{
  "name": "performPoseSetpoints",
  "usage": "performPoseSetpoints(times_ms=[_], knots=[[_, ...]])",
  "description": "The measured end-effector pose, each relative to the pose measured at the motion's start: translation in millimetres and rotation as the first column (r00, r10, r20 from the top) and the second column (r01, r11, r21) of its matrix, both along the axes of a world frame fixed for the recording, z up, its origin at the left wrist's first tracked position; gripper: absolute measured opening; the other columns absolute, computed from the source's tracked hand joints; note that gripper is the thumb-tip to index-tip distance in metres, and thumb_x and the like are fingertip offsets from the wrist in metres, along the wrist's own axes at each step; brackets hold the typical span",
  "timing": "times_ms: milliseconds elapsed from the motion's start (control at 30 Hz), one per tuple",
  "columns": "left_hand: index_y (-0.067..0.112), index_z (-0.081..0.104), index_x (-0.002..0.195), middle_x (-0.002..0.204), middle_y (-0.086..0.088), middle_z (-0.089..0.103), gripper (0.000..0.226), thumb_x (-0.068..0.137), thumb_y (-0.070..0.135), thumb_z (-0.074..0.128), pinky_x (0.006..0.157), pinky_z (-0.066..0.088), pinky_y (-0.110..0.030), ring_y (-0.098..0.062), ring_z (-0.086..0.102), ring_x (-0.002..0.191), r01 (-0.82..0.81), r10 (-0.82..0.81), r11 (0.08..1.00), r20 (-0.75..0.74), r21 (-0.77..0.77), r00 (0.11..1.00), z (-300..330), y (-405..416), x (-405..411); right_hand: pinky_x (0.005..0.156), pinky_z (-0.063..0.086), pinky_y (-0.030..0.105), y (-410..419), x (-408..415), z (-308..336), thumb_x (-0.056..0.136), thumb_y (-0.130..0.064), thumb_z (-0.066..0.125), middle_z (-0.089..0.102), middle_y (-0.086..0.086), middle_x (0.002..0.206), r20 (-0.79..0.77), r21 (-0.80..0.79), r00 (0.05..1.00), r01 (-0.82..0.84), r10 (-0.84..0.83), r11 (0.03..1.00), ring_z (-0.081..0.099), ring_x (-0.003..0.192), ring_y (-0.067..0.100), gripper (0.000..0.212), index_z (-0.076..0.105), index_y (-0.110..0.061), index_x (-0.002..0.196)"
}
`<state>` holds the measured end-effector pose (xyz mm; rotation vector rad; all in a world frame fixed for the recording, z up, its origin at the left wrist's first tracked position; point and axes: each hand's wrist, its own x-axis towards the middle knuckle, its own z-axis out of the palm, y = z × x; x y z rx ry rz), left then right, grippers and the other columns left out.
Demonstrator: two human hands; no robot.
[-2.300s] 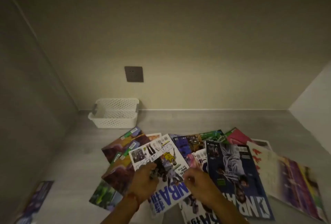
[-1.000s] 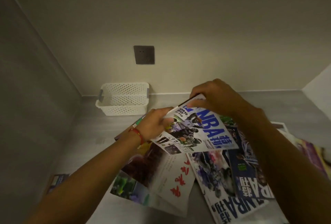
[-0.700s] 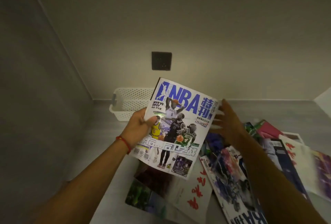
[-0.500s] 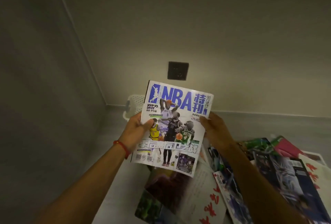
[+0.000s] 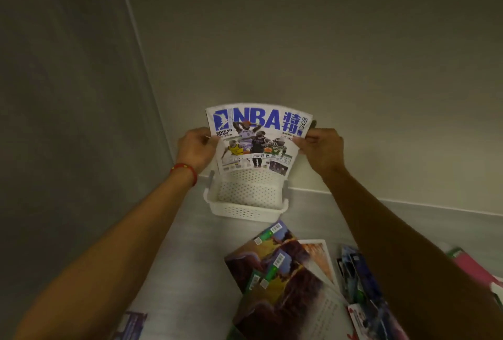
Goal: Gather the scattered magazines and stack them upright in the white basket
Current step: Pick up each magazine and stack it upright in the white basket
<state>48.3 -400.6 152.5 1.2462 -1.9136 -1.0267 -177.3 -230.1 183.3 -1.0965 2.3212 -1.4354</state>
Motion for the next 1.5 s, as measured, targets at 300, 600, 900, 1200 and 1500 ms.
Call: performPoseSetpoints(times_ms=[300, 600, 900, 1200, 1500], knots=[[0.011, 0.073, 0.085, 0.092, -0.01, 0.077, 0.015, 0.085, 0.023, 0.064, 0.087, 0.058, -0.041, -0.03, 0.072, 0.089, -0.088, 0.08, 0.985, 0.056, 0.147, 0.995, -36, -23, -17, 0.074, 0.06, 0.031, -35, -5, -45, 0.083, -0.02, 0.077, 0.077, 0.005, 0.102, 0.174, 0.068, 0.98, 0.086, -0.097, 0.994, 0.072, 0.078, 0.014, 0.017, 0.075, -0.013, 0.099], [0.031, 0.076, 0.065, 0.089, -0.014, 0.077, 0.007, 0.07, 0.032, 0.07, 0.089, 0.057, -0.056, -0.038, 0.072, 0.094, -0.05, 0.129, 0.881, -0.138, 0.471, 0.982, -125, -68, -40, 0.066, 0.046, 0.018, -51, -12, -87, 0.092, -0.022, 0.066, 0.074, 0.009, 0.11, 0.153, 0.18, 0.98, 0.097, -0.125, 0.979, 0.065, 0.08, 0.013, 0.017, 0.073, -0.01, 0.103], [0.017, 0.063, 0.086, 0.099, -0.011, 0.071, 0.017, 0.072, 0.006, 0.062, 0.085, 0.055, -0.04, -0.029, 0.067, 0.093, 0.017, 0.122, 0.881, -0.261, 0.472, 0.958, -86, -50, -49, 0.073, 0.053, 0.028, -69, -15, -92, 0.095, -0.008, 0.052, 0.067, 0.013, 0.118, 0.187, 0.211, 0.975, 0.081, -0.121, 0.974, 0.066, 0.098, 0.025, 0.02, 0.06, -0.006, 0.113], [0.023, 0.062, 0.111, 0.13, -0.011, 0.058, 0.043, 0.084, -0.009, 0.053, 0.1, 0.051, -0.047, -0.037, 0.058, 0.119, 0.035, 0.033, 0.946, -0.205, 0.322, 0.978, -83, 6, -41, 0.101, 0.047, 0.035, 51, -22, -120, 0.088, 0.004, 0.055, 0.069, 0.011, 0.12, -0.162, 0.402, 0.96, -0.147, 0.228, 0.904, 0.065, 0.111, 0.03, 0.029, 0.07, -0.006, 0.111], [0.019, 0.067, 0.086, 0.092, -0.01, 0.073, 0.014, 0.077, 0.027, 0.059, 0.088, 0.055, -0.04, -0.029, 0.068, 0.09, 0.433, -0.441, 0.893, 0.046, 0.119, 0.896, -163, 194, -8, 0.102, 0.046, 0.039, 220, -2, -187, 0.096, -0.03, 0.05, 0.06, 0.008, 0.133, -0.033, 0.825, 0.916, -0.2, 0.399, 0.528, 0.057, 0.121, 0.029, 0.034, 0.061, -0.015, 0.124]])
